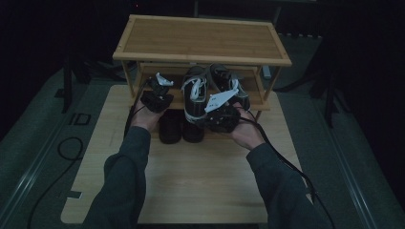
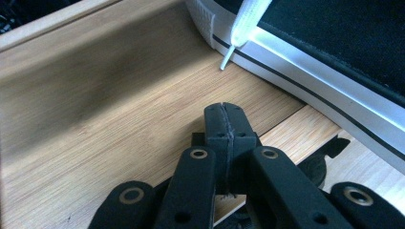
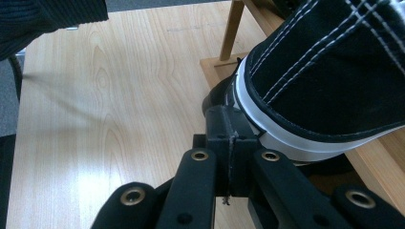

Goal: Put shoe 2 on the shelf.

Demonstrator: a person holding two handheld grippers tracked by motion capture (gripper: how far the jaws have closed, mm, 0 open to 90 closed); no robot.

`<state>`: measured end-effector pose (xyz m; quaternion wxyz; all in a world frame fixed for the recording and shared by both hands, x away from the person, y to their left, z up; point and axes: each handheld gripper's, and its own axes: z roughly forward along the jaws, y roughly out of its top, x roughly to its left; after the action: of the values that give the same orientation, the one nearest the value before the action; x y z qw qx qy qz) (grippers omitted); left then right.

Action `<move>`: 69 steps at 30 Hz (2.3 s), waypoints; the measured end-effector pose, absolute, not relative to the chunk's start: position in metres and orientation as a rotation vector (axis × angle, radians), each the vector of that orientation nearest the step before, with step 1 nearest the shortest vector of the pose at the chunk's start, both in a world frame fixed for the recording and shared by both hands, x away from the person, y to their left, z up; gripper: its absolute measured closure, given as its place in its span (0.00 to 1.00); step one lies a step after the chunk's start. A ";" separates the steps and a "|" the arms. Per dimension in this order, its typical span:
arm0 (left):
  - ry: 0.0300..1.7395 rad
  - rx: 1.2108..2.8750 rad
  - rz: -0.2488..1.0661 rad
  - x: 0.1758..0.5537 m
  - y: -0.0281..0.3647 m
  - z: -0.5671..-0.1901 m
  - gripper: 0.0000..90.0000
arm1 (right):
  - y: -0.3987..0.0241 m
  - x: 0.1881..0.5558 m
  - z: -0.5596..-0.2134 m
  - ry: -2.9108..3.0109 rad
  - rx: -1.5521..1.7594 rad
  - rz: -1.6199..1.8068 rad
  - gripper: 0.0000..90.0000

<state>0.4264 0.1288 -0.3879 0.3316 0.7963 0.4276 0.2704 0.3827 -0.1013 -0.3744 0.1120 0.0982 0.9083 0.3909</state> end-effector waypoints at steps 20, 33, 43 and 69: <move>1.151 2.060 0.657 0.429 0.114 -0.388 1.00 | -0.101 0.381 -0.375 2.640 0.248 1.129 1.00; 1.146 2.040 0.650 0.429 0.116 -0.389 1.00 | -0.094 0.386 -0.370 2.593 0.270 1.150 1.00; 1.145 2.026 0.643 0.428 0.117 -0.390 1.00 | -0.090 0.386 -0.379 2.594 0.254 1.129 1.00; 1.141 2.018 0.639 0.428 0.118 -0.391 1.00 | -0.094 0.401 -0.382 2.531 0.356 1.101 1.00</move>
<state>0.4282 0.1180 -0.3908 0.3600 0.7830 0.4425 0.2480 0.4014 -0.0942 -0.3819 0.1786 0.1260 0.8948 0.3892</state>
